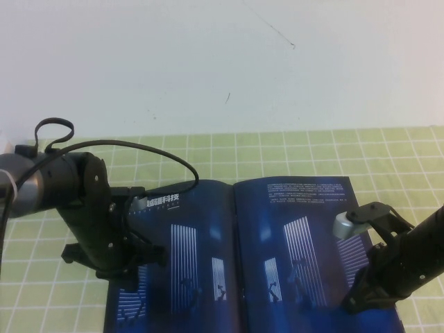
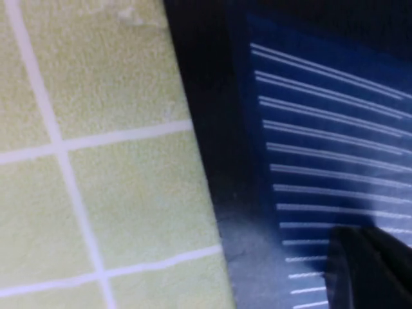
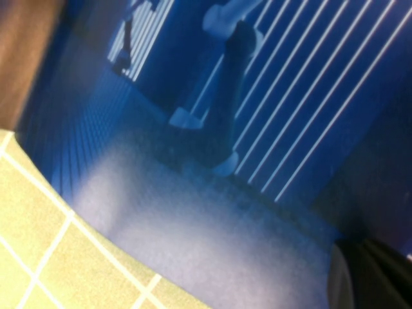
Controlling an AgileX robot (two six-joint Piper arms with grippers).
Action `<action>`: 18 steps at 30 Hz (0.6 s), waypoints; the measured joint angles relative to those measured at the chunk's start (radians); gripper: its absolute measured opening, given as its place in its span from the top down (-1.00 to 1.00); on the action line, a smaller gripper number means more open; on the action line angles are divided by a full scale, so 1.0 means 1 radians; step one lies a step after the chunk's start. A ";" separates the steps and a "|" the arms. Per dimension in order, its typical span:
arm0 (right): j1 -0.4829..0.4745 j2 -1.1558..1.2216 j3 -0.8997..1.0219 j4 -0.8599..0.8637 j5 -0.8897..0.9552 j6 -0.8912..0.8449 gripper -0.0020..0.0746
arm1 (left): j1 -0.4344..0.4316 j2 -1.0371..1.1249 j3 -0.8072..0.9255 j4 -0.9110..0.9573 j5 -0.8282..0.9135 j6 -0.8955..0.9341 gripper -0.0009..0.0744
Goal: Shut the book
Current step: Close the open book
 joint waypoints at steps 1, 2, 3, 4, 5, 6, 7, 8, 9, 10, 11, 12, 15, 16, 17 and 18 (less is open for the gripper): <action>0.000 0.000 0.000 0.000 0.000 0.000 0.95 | 0.000 -0.004 0.000 0.023 0.000 -0.019 0.98; 0.000 0.000 0.000 0.000 0.000 0.000 0.95 | -0.002 -0.012 0.000 0.056 0.005 -0.043 0.98; 0.000 0.000 0.000 0.000 0.000 0.000 0.95 | -0.002 -0.022 0.000 0.087 0.010 -0.064 0.98; 0.000 0.000 0.000 0.000 0.000 0.000 0.95 | -0.002 -0.030 0.000 0.125 0.017 -0.088 0.98; 0.000 0.000 0.000 0.000 0.000 0.000 0.95 | -0.002 -0.039 0.000 0.161 0.026 -0.106 0.98; 0.000 0.000 0.000 0.000 0.000 0.000 0.95 | -0.002 -0.044 0.000 0.191 0.036 -0.124 0.98; 0.000 0.000 0.000 0.000 0.000 0.000 0.95 | -0.002 -0.049 0.000 0.222 0.049 -0.141 0.98; 0.000 0.000 0.000 0.000 0.000 0.000 0.95 | -0.002 -0.049 0.000 0.253 0.061 -0.161 0.98; 0.000 0.000 0.000 0.000 0.000 0.000 0.95 | -0.002 -0.049 0.000 0.274 0.070 -0.175 0.98; 0.000 0.000 0.000 0.000 0.000 0.000 0.95 | -0.002 -0.049 0.000 0.294 0.075 -0.190 0.98; 0.000 0.000 0.000 0.000 0.000 0.000 0.95 | 0.003 -0.049 0.000 0.307 0.079 -0.200 0.98; 0.000 0.000 0.000 0.000 0.000 0.000 0.95 | 0.005 -0.049 0.000 0.314 0.080 -0.205 0.98; 0.000 0.000 0.000 0.000 0.000 0.000 0.95 | 0.018 -0.049 0.000 0.315 0.082 -0.217 0.98; 0.000 0.000 0.000 0.000 0.000 0.000 0.95 | 0.021 -0.049 0.000 0.315 0.082 -0.217 0.98; 0.000 0.000 0.000 0.002 0.000 0.000 0.95 | 0.023 -0.047 0.000 0.315 0.082 -0.217 0.98; 0.000 0.000 0.000 0.002 0.000 0.000 0.95 | 0.024 -0.043 0.000 0.315 0.082 -0.217 0.98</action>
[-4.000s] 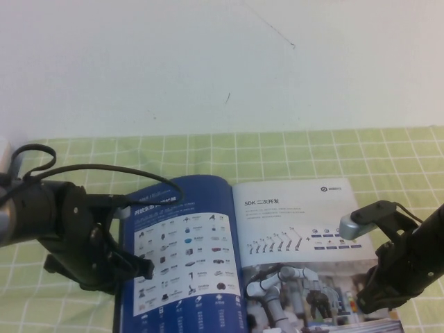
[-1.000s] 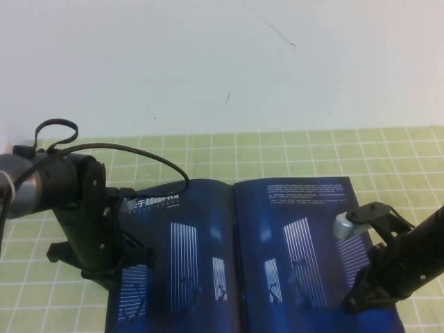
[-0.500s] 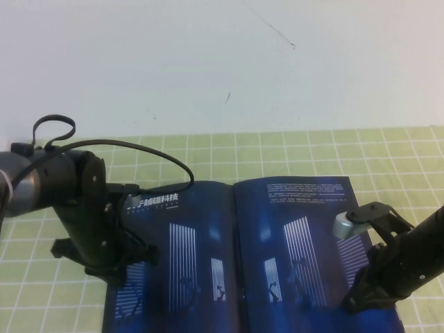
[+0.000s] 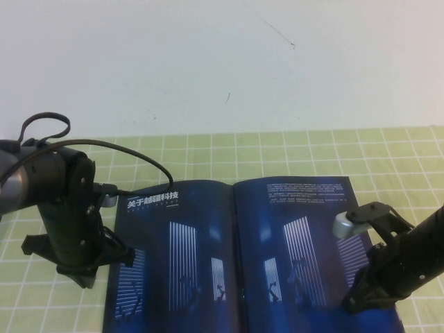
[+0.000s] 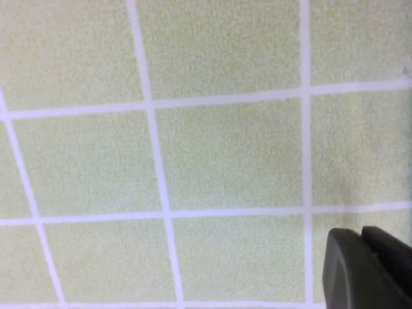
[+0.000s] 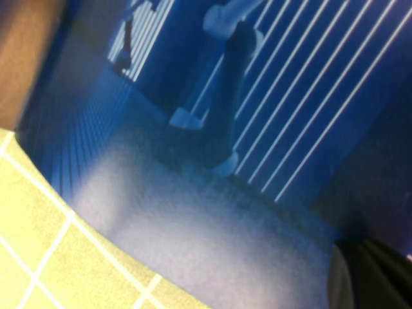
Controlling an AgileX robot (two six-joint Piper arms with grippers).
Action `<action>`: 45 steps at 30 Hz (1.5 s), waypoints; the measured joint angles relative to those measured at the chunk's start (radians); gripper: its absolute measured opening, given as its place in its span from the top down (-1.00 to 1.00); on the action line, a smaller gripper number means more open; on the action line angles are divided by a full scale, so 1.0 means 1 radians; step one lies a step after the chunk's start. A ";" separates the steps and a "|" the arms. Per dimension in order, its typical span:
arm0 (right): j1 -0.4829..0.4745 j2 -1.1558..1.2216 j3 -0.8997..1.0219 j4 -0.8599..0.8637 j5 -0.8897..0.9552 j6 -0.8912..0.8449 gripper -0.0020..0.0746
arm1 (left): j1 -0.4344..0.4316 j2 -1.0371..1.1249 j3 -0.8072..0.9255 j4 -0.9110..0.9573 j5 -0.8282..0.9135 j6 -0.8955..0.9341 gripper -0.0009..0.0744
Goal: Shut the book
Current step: Close the open book
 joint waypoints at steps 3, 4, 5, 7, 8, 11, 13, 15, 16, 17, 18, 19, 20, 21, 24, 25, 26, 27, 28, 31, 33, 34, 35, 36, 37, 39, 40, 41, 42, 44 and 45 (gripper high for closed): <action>0.000 0.000 0.000 0.000 0.000 0.000 0.95 | 0.006 0.016 0.000 -0.009 0.000 -0.002 0.98; 0.000 0.000 0.000 0.000 0.000 0.000 0.95 | 0.007 0.022 0.000 -0.016 0.000 0.001 0.98; 0.000 0.000 0.000 0.000 0.000 0.000 0.95 | 0.009 0.025 0.000 -0.027 -0.003 0.006 0.98; 0.000 0.000 0.000 0.000 0.000 0.000 0.95 | 0.010 0.026 0.000 -0.068 -0.013 0.031 0.98; 0.000 0.000 0.000 0.000 0.000 0.000 0.95 | 0.010 0.026 0.000 -0.096 -0.019 0.049 0.98; 0.000 0.000 0.000 0.000 0.000 0.000 0.95 | 0.010 0.029 0.000 -0.150 -0.040 0.076 0.98; 0.000 0.000 0.000 0.000 0.000 0.000 0.95 | 0.010 0.033 0.000 -0.158 -0.048 0.082 0.98; 0.000 0.000 0.000 0.000 0.000 0.000 0.95 | 0.010 0.043 0.000 -0.156 -0.048 0.084 0.98; 0.000 0.000 0.000 0.000 0.000 0.000 0.95 | 0.010 0.042 0.000 -0.154 -0.045 0.084 0.98; 0.000 0.000 0.000 0.000 -0.001 0.000 0.95 | 0.010 0.042 -0.002 -0.150 -0.046 0.084 0.98; 0.000 0.000 0.000 0.000 -0.001 0.000 0.95 | 0.010 0.042 -0.002 -0.147 -0.044 0.084 0.98; 0.000 0.000 0.000 0.000 -0.001 0.000 0.95 | 0.010 0.042 -0.002 -0.144 -0.044 0.084 0.98; 0.000 0.000 0.000 0.000 -0.001 0.000 0.95 | 0.010 0.044 -0.002 -0.139 -0.042 0.079 0.98; 0.000 0.000 0.000 0.000 -0.001 0.000 0.95 | 0.010 0.044 -0.003 -0.135 -0.042 0.077 0.98; 0.000 0.002 0.000 0.002 -0.001 0.000 0.95 | 0.010 0.044 -0.003 -0.129 -0.038 0.070 0.98; 0.000 0.002 0.000 0.002 -0.001 0.000 0.95 | 0.010 0.044 -0.004 -0.122 -0.034 0.070 0.98; 0.000 0.002 0.000 0.002 -0.001 0.000 0.95 | 0.010 0.044 -0.006 -0.114 -0.029 0.069 0.98; 0.000 0.002 0.000 0.002 -0.001 0.000 0.95 | 0.010 0.044 -0.006 -0.107 -0.026 0.069 0.98; 0.000 0.002 0.000 0.004 -0.002 0.000 0.95 | 0.010 0.044 -0.006 -0.100 -0.024 0.069 0.98; 0.000 0.002 0.000 0.004 -0.002 0.000 0.95 | 0.010 0.044 -0.006 -0.089 -0.021 0.061 0.98; 0.000 0.002 0.000 0.004 -0.002 0.000 0.95 | 0.010 0.044 -0.006 -0.085 -0.021 0.049 0.98; 0.000 0.002 0.000 0.004 -0.002 0.000 0.95 | 0.010 0.044 -0.006 -0.085 -0.021 0.040 0.98; 0.000 0.002 0.000 0.004 -0.002 0.000 0.95 | 0.010 0.046 -0.006 -0.083 -0.022 0.032 0.98; 0.000 0.002 0.000 0.004 -0.004 0.000 0.95 | 0.010 0.046 -0.006 -0.081 -0.022 0.024 0.98; 0.000 0.002 0.000 0.004 -0.004 0.000 0.95 | 0.010 0.048 -0.008 -0.081 -0.022 0.021 0.98; 0.000 0.002 0.000 0.004 -0.004 0.000 0.95 | 0.010 0.054 -0.010 -0.083 -0.018 0.019 0.98; 0.000 0.002 0.000 0.004 -0.004 0.000 0.95 | 0.010 0.054 -0.010 -0.088 -0.018 0.021 0.98; 0.000 0.002 0.000 0.004 -0.004 0.000 0.95 | 0.010 0.054 -0.010 -0.100 -0.018 0.034 0.98; 0.000 0.002 0.000 0.004 -0.004 0.000 0.95 | 0.010 0.054 -0.011 -0.114 -0.018 0.056 0.98; 0.000 0.002 0.000 0.004 -0.004 0.000 0.95 | 0.013 0.054 -0.011 -0.156 -0.018 0.116 0.98; 0.000 0.002 0.000 0.004 -0.004 0.000 0.95 | 0.018 0.054 -0.011 -0.194 -0.022 0.159 0.98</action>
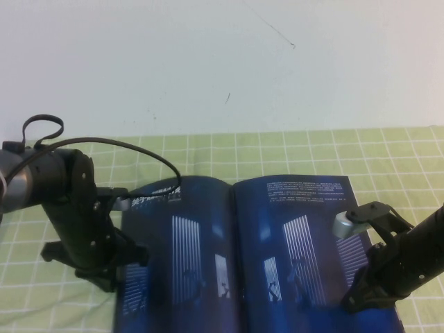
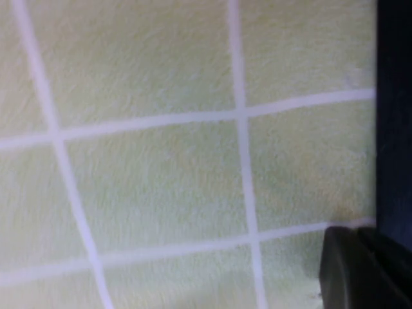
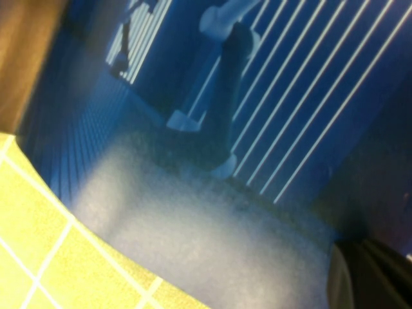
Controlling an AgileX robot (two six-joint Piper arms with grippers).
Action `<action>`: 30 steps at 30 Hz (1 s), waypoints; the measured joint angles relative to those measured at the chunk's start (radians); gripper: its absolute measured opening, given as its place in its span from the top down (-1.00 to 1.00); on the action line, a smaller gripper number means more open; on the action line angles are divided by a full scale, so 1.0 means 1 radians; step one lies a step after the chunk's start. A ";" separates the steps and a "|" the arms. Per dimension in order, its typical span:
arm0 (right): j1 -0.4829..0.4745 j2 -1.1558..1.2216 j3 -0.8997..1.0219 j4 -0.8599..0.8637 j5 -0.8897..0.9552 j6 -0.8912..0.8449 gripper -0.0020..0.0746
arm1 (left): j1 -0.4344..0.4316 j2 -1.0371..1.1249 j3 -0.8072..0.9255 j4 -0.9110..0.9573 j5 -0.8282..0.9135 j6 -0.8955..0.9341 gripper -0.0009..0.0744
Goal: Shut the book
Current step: Close the open book
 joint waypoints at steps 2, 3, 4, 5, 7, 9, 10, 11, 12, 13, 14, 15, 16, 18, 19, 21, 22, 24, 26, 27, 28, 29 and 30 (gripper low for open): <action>0.000 0.000 0.000 0.000 0.000 0.000 0.95 | 0.001 0.000 0.000 -0.107 -0.024 0.102 0.98; 0.000 0.000 0.000 0.000 0.000 0.000 0.95 | 0.001 0.001 0.000 -0.181 -0.039 0.159 0.98; 0.000 0.000 0.000 0.000 0.000 0.000 0.95 | 0.001 0.005 0.002 -0.263 -0.047 0.206 0.98; 0.000 0.000 0.000 0.000 0.000 0.000 0.95 | 0.001 0.009 0.002 -0.345 -0.054 0.265 0.98; 0.000 0.000 0.000 0.000 0.000 0.000 0.95 | -0.003 0.011 0.005 -0.486 -0.066 0.370 0.98; 0.000 0.000 0.000 0.000 0.000 0.000 0.95 | -0.005 0.009 0.010 -0.621 -0.073 0.470 0.98; 0.000 0.000 0.000 0.002 0.000 0.000 0.95 | -0.006 0.006 0.010 -0.669 -0.073 0.504 0.98; 0.000 0.000 0.000 0.002 0.000 0.000 0.95 | -0.006 -0.002 0.010 -0.725 -0.074 0.548 0.98; 0.000 0.000 0.000 0.002 0.000 -0.002 0.95 | -0.006 -0.009 0.010 -0.780 -0.074 0.592 0.98; 0.000 0.000 0.000 0.002 0.000 -0.001 0.95 | -0.006 -0.021 0.010 -0.840 -0.074 0.640 0.98; 0.000 0.000 0.000 0.002 0.000 -0.004 0.95 | -0.006 -0.032 0.010 -0.900 -0.061 0.693 0.98; 0.000 -0.002 0.000 0.002 0.000 -0.004 0.95 | -0.006 -0.036 0.010 -0.924 -0.056 0.716 0.98; 0.000 -0.008 -0.002 -0.004 0.000 -0.007 0.95 | -0.006 -0.046 0.010 -1.012 -0.028 0.799 0.98; 0.000 -0.034 -0.011 -0.028 0.002 -0.004 0.95 | -0.006 -0.051 0.010 -1.123 0.022 0.906 0.98; 0.000 -0.059 -0.022 -0.052 0.008 0.004 0.95 | -0.006 -0.052 0.010 -1.179 0.055 0.959 0.98; 0.000 -0.119 -0.045 -0.114 0.019 0.047 0.95 | -0.006 -0.054 0.010 -1.261 0.114 1.040 0.98; 0.000 -0.158 -0.060 -0.161 0.032 0.082 0.95 | -0.006 -0.057 0.010 -1.284 0.136 1.064 0.98; -0.007 -0.232 -0.084 -0.257 0.063 0.144 0.95 | -0.006 -0.068 0.010 -1.294 0.155 1.091 0.98; -0.020 -0.318 -0.114 -0.364 0.110 0.216 0.95 | -0.008 -0.086 0.010 -1.258 0.152 1.094 0.98; -0.029 -0.361 -0.128 -0.413 0.132 0.246 0.95 | -0.008 -0.102 0.010 -1.216 0.139 1.082 0.98; -0.034 -0.406 -0.138 -0.455 0.152 0.272 0.95 | -0.008 -0.119 0.010 -1.173 0.123 1.062 0.98; -0.040 -0.442 -0.144 -0.485 0.166 0.291 0.95 | -0.008 -0.144 0.010 -1.121 0.097 1.026 0.98; -0.041 -0.488 -0.145 -0.513 0.179 0.306 0.95 | -0.008 -0.172 0.010 -1.031 0.067 0.980 0.98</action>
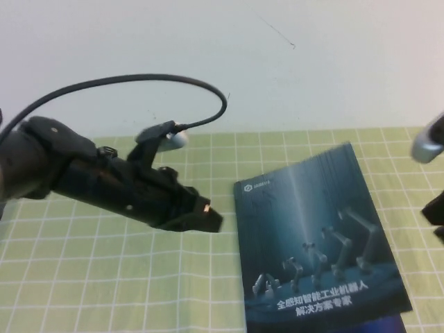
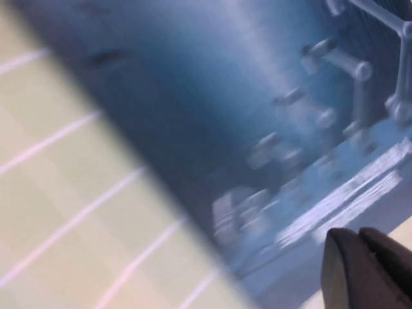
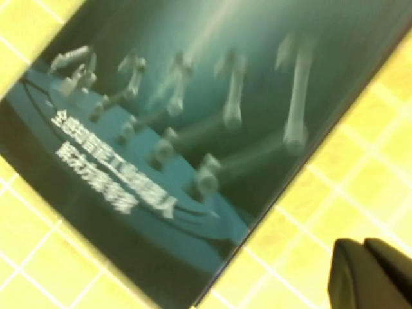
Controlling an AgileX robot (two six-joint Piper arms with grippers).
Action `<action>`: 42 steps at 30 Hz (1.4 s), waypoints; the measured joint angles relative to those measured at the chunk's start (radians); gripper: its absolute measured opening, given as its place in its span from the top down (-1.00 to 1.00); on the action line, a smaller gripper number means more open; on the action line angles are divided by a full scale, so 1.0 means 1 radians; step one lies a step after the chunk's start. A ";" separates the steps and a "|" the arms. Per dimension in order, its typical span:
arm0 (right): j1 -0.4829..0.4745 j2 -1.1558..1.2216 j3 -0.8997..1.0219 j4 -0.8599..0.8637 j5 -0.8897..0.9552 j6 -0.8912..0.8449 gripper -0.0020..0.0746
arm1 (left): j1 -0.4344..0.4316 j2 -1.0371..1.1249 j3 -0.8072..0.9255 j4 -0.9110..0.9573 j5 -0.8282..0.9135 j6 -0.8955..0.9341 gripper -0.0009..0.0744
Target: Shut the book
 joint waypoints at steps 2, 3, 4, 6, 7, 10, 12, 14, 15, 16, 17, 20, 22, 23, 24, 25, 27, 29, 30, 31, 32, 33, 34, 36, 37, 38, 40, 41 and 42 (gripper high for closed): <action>0.000 -0.080 0.000 -0.026 0.026 0.018 0.95 | 0.000 -0.067 0.000 0.160 -0.058 -0.113 0.98; 0.000 -0.131 0.000 -0.030 0.042 0.030 0.95 | 0.000 -0.096 0.000 0.256 -0.077 -0.163 0.98; 0.000 -0.170 0.000 -0.035 0.054 0.041 0.95 | 0.000 -0.142 0.000 0.354 -0.100 -0.241 0.98; 0.000 -0.238 0.009 -0.034 0.061 0.053 0.95 | 0.000 -0.214 0.000 0.544 -0.119 -0.356 0.98; 0.000 -0.275 0.023 -0.034 0.058 0.060 0.95 | 0.000 -0.238 0.000 0.598 -0.122 -0.391 0.98; 0.000 -0.381 0.096 -0.037 0.032 0.073 0.95 | 0.000 -0.367 0.025 0.821 -0.156 -0.538 0.98; 0.000 -0.450 0.173 -0.048 0.007 0.075 0.95 | 0.000 -0.463 0.073 0.925 -0.208 -0.604 0.98; 0.000 -0.528 0.255 -0.056 -0.033 0.075 0.95 | 0.000 -0.555 0.125 0.987 -0.253 -0.645 0.98; 0.000 -0.567 0.303 -0.057 -0.060 0.075 0.95 | 0.000 -0.616 0.172 1.008 -0.284 -0.660 0.98; 0.000 -0.605 0.351 -0.059 -0.088 0.082 0.95 | 0.000 -0.657 0.206 1.016 -0.305 -0.670 0.98; 0.000 -0.635 0.388 -0.059 -0.117 0.090 0.95 | 0.000 -0.706 0.251 1.023 -0.332 -0.675 0.98; 0.000 -0.740 0.517 -0.059 -0.185 0.134 0.95 | 0.000 -0.839 0.391 1.035 -0.406 -0.682 0.98; 0.000 -0.809 0.580 -0.059 -0.215 0.154 0.95 | 0.000 -0.935 0.481 1.036 -0.457 -0.683 0.98; 0.000 -0.841 0.606 -0.059 -0.226 0.165 0.95 | 0.000 -0.979 0.514 1.038 -0.484 -0.684 0.98; 0.000 -0.873 0.625 -0.059 -0.233 0.172 0.95 | 0.000 -1.018 0.552 1.040 -0.510 -0.684 0.98; 0.000 -0.902 0.630 -0.059 -0.235 0.177 0.95 | 0.000 -1.047 0.580 1.042 -0.527 -0.684 0.98; 0.000 -0.942 0.636 -0.059 -0.237 0.179 0.95 | 0.000 -1.111 0.636 1.043 -0.559 -0.684 0.98; 0.000 -0.982 0.637 -0.059 -0.223 0.179 0.95 | 0.000 -1.158 0.669 1.043 -0.569 -0.684 0.98; 0.000 -0.987 0.637 -0.059 -0.210 0.179 0.95 | 0.000 -1.180 0.680 1.043 -0.569 -0.684 0.98; 0.000 -0.995 0.637 -0.056 -0.188 0.179 0.95 | 0.000 -1.197 0.685 1.043 -0.567 -0.685 0.98; 0.000 -0.997 0.639 -0.054 -0.170 0.179 0.95 | 0.000 -1.212 0.687 1.043 -0.567 -0.685 0.98; 0.000 -1.000 0.639 -0.054 -0.153 0.179 0.95 | 0.000 -1.224 0.687 1.043 -0.567 -0.687 0.98; 0.000 -1.000 0.641 -0.052 -0.142 0.179 0.95 | 0.000 -1.232 0.688 1.043 -0.567 -0.688 0.98; 0.000 -1.000 0.641 -0.052 -0.138 0.179 0.95 | 0.000 -1.237 0.688 1.043 -0.567 -0.688 0.98; 0.000 -1.002 0.641 -0.052 -0.138 0.179 0.95 | 0.000 -1.237 0.688 1.043 -0.567 -0.688 0.98; 0.000 -1.002 0.641 -0.052 -0.138 0.179 0.95 | 0.000 -1.237 0.688 1.043 -0.567 -0.688 0.98; 0.000 -1.002 0.641 -0.052 -0.136 0.179 0.95 | 0.000 -1.237 0.688 1.043 -0.567 -0.689 0.98; 0.000 -1.002 0.641 -0.052 -0.136 0.179 0.95 | 0.000 -1.237 0.688 1.043 -0.567 -0.689 0.98; 0.000 -1.002 0.641 -0.052 -0.136 0.179 0.95 | 0.000 -1.237 0.688 1.043 -0.567 -0.689 0.98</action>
